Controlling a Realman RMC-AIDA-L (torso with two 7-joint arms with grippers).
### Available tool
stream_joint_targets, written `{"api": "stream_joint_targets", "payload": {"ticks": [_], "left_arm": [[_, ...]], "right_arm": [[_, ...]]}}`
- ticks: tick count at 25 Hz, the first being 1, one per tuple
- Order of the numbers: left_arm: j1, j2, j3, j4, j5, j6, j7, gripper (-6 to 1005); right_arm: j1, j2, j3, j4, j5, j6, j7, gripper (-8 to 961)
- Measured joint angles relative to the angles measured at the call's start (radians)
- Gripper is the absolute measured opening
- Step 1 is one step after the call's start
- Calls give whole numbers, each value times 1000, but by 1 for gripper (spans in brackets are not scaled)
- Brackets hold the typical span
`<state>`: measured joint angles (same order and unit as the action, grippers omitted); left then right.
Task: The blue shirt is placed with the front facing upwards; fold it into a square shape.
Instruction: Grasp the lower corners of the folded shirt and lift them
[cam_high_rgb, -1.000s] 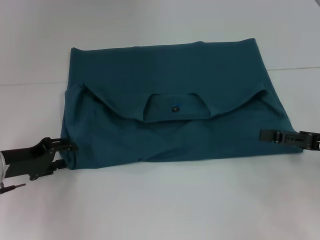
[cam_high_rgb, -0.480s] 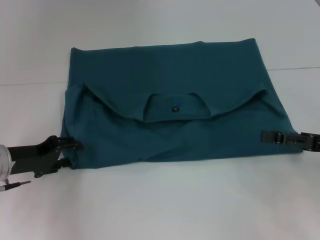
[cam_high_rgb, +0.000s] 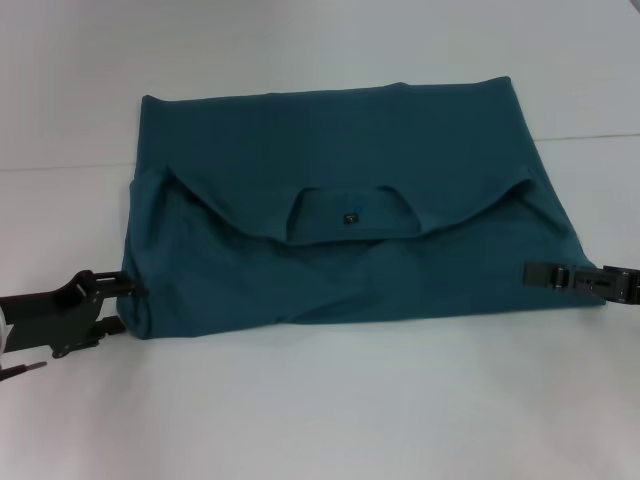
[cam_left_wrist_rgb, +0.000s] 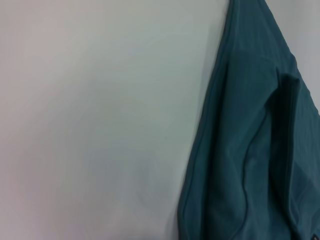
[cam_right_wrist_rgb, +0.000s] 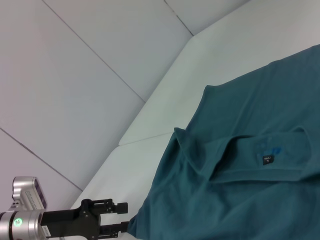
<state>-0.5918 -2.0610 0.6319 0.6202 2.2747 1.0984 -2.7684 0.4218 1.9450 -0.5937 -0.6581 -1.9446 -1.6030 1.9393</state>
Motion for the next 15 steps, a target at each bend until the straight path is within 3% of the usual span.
{"api": "stream_joint_targets", "payload": {"ticks": [15], "left_arm": [[-21,-2,7,-30,-2,3,0,626]], "right_arm": [[-5,0,0,0,-1,0,-9,751]]}}
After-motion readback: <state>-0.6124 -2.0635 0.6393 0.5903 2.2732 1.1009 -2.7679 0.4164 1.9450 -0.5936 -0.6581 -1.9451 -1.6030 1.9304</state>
